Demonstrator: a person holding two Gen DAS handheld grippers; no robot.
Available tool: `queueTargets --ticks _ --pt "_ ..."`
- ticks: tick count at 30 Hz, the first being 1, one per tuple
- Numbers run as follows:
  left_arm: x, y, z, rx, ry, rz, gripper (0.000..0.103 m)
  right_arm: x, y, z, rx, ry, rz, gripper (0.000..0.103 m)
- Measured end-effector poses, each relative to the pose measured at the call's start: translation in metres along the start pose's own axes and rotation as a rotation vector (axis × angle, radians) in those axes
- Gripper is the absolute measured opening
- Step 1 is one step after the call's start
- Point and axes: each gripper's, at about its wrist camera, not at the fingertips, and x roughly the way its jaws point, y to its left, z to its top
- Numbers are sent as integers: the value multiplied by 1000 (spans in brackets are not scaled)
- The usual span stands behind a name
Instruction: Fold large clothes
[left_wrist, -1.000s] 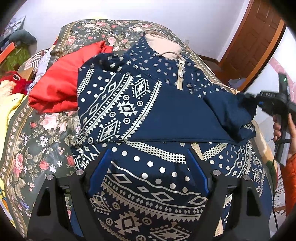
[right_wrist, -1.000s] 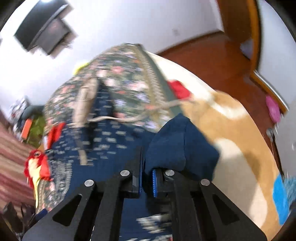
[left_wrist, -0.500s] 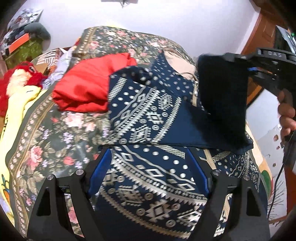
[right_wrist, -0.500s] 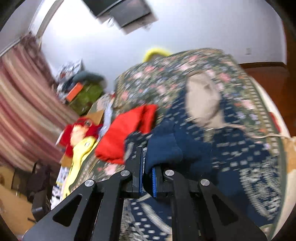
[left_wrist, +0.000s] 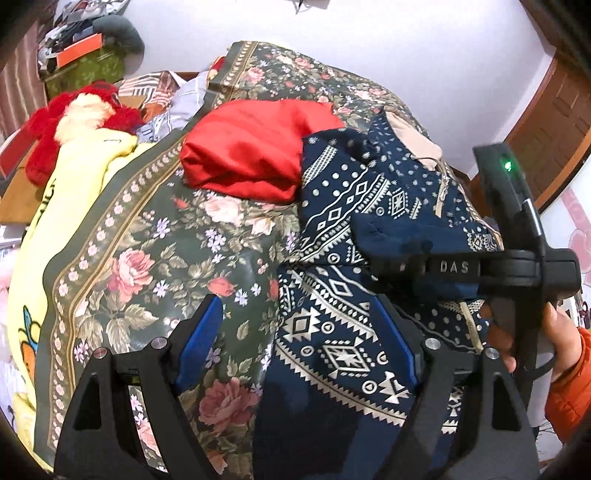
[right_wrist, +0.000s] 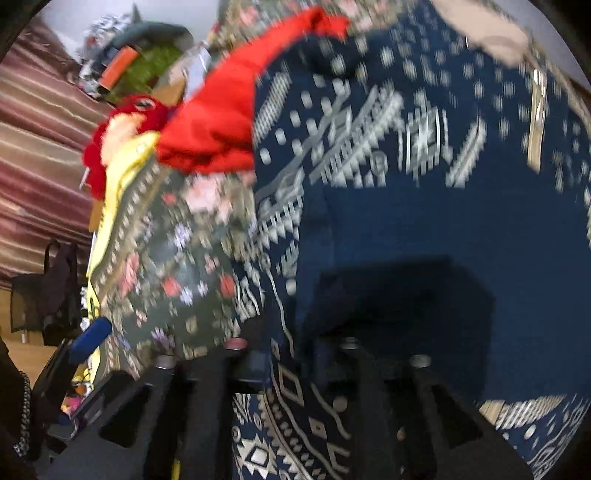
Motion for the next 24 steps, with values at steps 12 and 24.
queueTargets --ticks 12,24 --pt "20 -19 0 26 46 -1 81 -88 -26 -16 -82 -143 -22 60" --pt "60 -89 17 186 74 -4 81 -163 -152 -38 69 -347 -304 66"
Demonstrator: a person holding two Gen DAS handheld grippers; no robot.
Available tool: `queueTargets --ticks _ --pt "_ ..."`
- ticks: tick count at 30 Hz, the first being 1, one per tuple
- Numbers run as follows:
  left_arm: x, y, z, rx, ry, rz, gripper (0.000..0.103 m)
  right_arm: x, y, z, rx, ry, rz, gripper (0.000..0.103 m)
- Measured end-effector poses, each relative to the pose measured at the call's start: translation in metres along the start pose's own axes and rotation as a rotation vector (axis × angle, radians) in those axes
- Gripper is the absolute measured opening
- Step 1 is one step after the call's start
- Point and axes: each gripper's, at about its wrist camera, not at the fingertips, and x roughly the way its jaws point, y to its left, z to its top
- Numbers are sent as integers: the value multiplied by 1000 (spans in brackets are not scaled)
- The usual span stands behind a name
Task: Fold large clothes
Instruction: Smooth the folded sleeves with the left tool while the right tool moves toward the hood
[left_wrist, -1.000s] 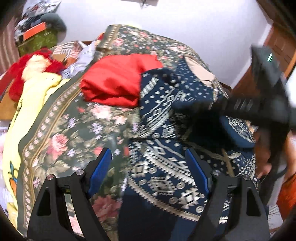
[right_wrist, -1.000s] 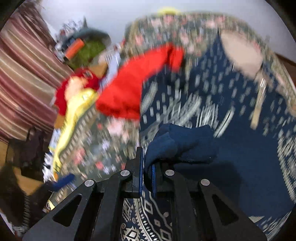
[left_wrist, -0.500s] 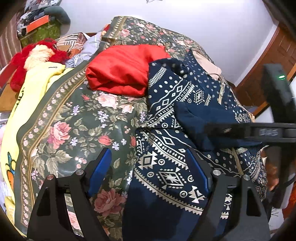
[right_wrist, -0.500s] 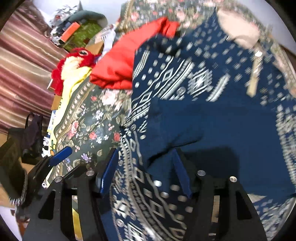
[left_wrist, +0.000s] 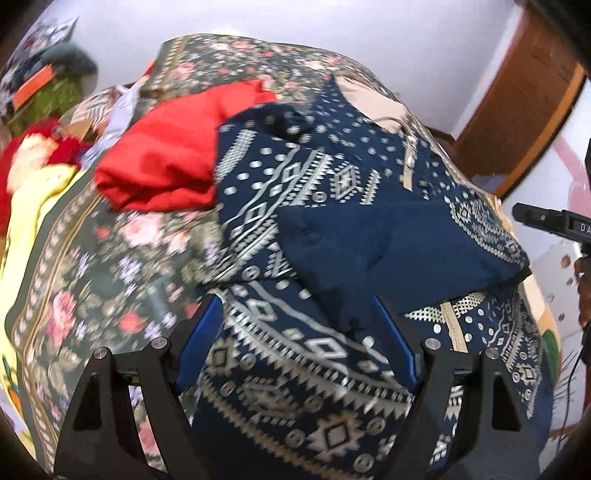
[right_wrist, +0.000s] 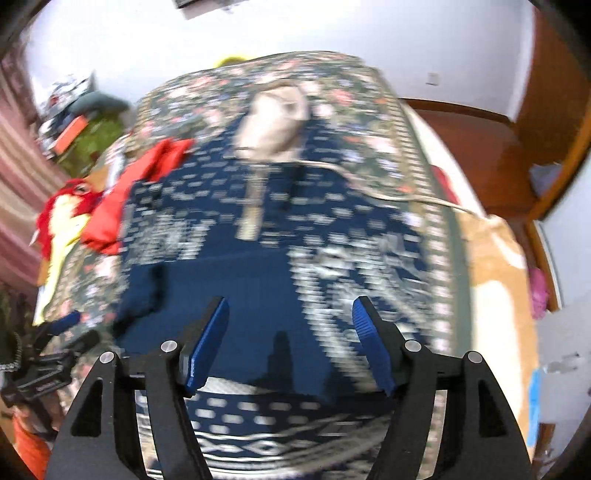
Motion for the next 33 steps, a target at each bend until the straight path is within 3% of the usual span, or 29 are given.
queueTargets --ticks 9,12,15,17,18,19,23,29,32,33 --pt "55 -35 5 208 72 133 81 38 -59 -31 85 116 -42 67" --pt "58 -35 10 216 59 156 81 51 -62 -39 98 144 -47 75" --pt "57 -25 17 186 41 187 62 61 -67 -47 155 171 20 76" --pt "54 -16 20 149 36 165 42 60 -65 -47 150 159 24 78" --pt "52 -12 21 133 35 154 25 60 -64 -46 150 159 24 78" --pt "51 -8 21 119 35 140 16 60 -64 -46 151 159 24 79" --pt "39 12 21 22 17 62 16 62 -63 -42 140 159 20 81" --pt "41 37 7 -105 38 20 19 62 -63 -48 138 154 16 81" --pt "47 45 -4 -133 68 42 34 63 -64 -49 138 154 16 81" --pt "47 46 -6 -131 69 59 44 63 -63 -49 137 154 15 81"
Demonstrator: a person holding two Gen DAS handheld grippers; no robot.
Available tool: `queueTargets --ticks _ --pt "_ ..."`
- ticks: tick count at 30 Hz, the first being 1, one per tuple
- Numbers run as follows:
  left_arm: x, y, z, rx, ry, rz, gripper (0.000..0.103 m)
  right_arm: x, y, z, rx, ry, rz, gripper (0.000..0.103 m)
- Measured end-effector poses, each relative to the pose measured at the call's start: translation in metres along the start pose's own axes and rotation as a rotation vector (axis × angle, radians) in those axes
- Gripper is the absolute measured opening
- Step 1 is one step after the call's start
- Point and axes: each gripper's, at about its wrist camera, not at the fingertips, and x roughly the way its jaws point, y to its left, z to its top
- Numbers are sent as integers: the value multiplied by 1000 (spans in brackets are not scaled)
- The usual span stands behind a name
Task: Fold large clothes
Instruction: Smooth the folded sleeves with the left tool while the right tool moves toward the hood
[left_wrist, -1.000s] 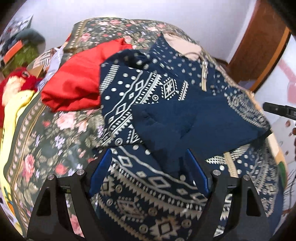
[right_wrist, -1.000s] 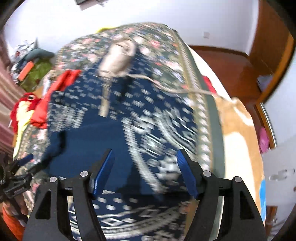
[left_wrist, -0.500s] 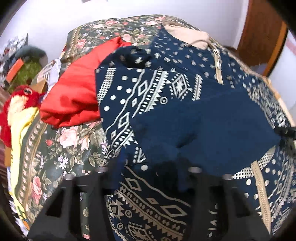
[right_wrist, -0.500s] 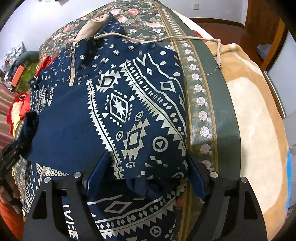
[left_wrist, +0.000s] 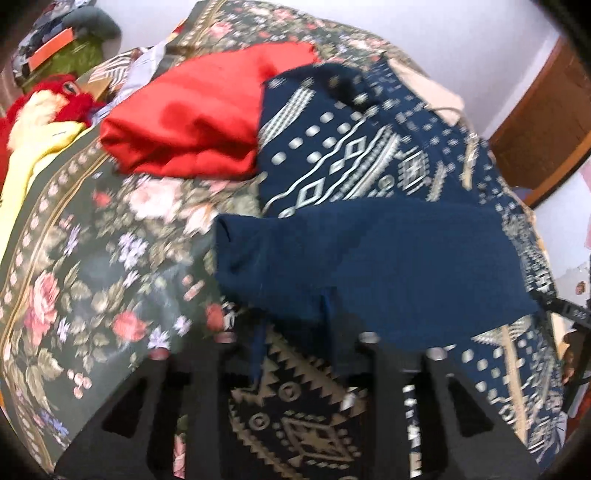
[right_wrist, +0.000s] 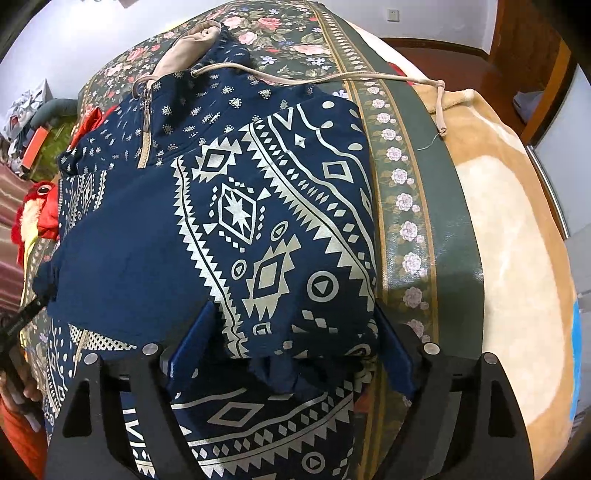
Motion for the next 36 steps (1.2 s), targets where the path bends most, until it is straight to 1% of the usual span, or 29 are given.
queueTargets --ticks 1,4,6,9,11,13,16,20,22,24,29,31,34,36 --pt "-1 1 -4 8 -7 27 52 1 -1 1 0 0 0 81" --pt "-4 3 -10 42 -9 99 69 0 -1 1 0 4 -5 81" --pt "-8 5 -12 62 -3 117 73 0 0 2 1 13 -13 81" --pt "-17 5 -9 74 2 122 73 -7 1 6 -3 14 -30 81" --pt "-26 5 -4 89 -6 144 73 -16 3 9 -20 -17 -54 81" --pt "-35 5 2 103 -26 149 73 -29 5 13 -41 -54 -73 81" --pt "-50 -4 15 127 -63 140 73 -50 8 21 -68 -115 -73 81" --pt "-70 -26 41 172 -132 110 74 -78 9 36 -66 -200 -50 81" --pt "-79 -42 54 215 -178 105 80 -91 12 46 -64 -244 -40 81" --pt "-83 -58 65 252 -216 110 82 -101 17 57 -68 -284 -33 81" --pt "-83 -94 96 328 -262 88 82 -110 38 82 -104 -352 -30 81" --pt "-79 -108 108 357 -279 83 84 -111 43 90 -116 -376 -21 81" --pt "-65 -126 125 377 -278 73 86 -98 53 105 -129 -372 -11 81" --pt "-53 -134 136 373 -258 48 86 -86 59 114 -129 -355 5 81"
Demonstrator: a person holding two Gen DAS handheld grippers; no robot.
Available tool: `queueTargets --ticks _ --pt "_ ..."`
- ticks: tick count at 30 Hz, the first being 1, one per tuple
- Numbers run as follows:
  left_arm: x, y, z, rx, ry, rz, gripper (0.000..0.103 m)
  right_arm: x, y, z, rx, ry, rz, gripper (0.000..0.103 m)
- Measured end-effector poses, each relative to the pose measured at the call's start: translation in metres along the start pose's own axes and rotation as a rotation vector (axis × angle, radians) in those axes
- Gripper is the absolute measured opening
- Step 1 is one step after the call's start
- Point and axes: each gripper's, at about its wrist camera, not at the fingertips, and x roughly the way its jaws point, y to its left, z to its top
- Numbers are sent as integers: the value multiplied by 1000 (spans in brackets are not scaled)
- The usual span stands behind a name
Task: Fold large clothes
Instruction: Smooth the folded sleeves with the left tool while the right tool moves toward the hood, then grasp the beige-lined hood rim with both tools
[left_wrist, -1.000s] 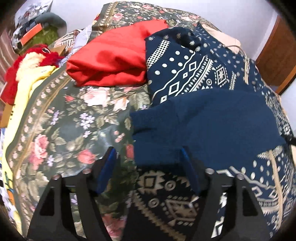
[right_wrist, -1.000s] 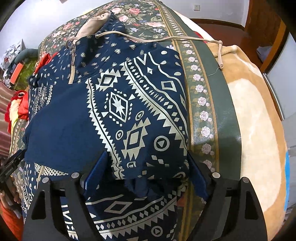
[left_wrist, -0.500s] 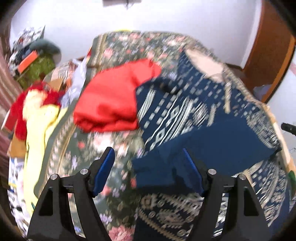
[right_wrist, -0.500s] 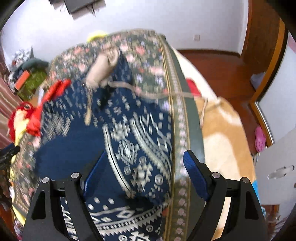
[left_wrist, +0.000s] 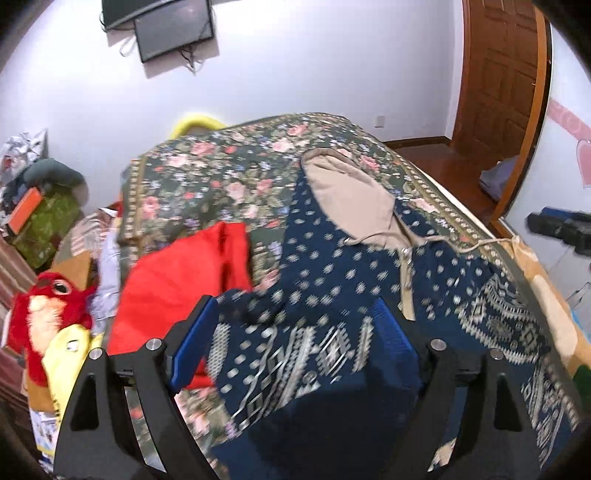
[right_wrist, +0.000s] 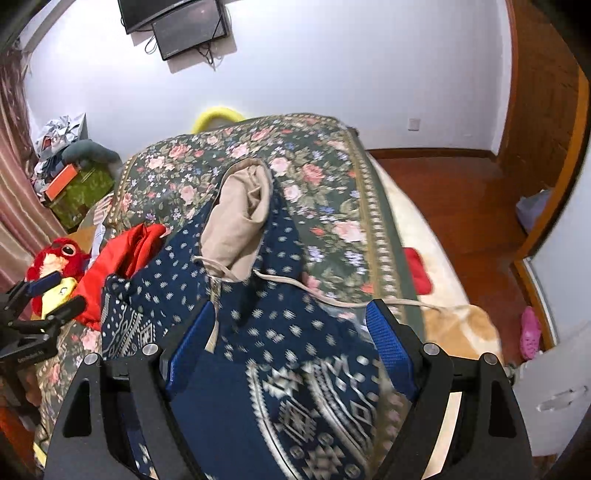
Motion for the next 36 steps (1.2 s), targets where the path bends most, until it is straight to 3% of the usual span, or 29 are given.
queueTargets --ticks 6,16,23,27,30,32,34,35,36 --pt "56 -7 25 -54 55 -31 86 60 9 15 45 84 54 81" --pt "148 7 59 -191 173 -103 86 146 -10 50 219 178 37 81" --pt "206 20 68 -300 251 -133 85 203 -17 51 197 299 -15 81" --pt "228 27 59 -346 282 -163 84 203 -16 46 122 270 20 79" --pt "227 33 53 -386 255 -202 72 196 -16 42 95 253 55 62" --pt "224 33 52 -377 245 -205 61 192 -15 40 93 248 60 40" --pt "217 29 53 -367 241 -215 38 188 -10 39 67 243 45 24" --pt "216 27 53 -361 243 -217 32 187 -8 38 52 243 34 15" --pt "212 24 54 -349 245 -209 22 184 -6 37 40 241 26 14"
